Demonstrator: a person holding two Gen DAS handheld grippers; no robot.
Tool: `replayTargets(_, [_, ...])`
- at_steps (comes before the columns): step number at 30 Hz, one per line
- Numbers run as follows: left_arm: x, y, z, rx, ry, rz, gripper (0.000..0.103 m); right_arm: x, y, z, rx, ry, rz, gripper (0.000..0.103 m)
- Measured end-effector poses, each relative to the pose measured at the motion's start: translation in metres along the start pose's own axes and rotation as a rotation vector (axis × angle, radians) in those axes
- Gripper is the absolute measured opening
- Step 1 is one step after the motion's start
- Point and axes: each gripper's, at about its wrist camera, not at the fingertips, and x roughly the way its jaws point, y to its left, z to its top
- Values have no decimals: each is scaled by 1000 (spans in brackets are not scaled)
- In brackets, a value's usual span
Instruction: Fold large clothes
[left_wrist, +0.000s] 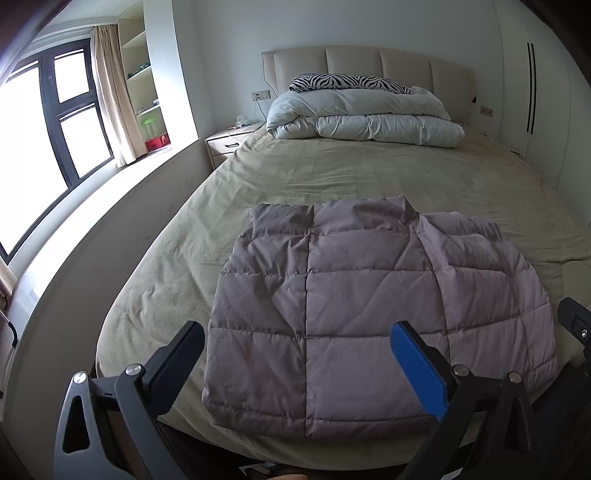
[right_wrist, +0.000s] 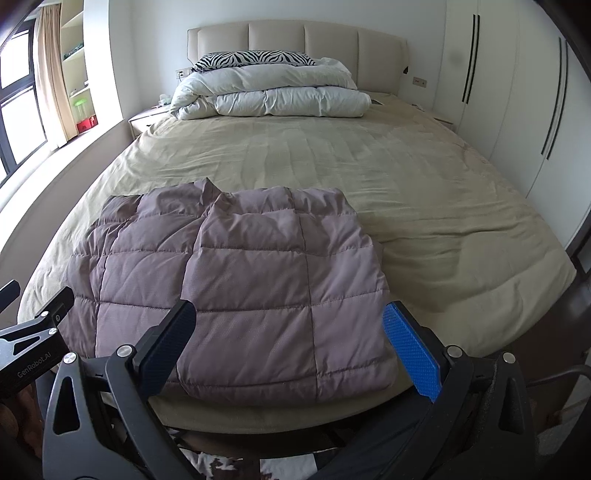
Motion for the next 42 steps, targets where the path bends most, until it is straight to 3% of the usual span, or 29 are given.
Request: replayTargets(42, [12, 4, -5, -33, 62, -46, 103, 5, 7, -6, -6, 22, 15, 103])
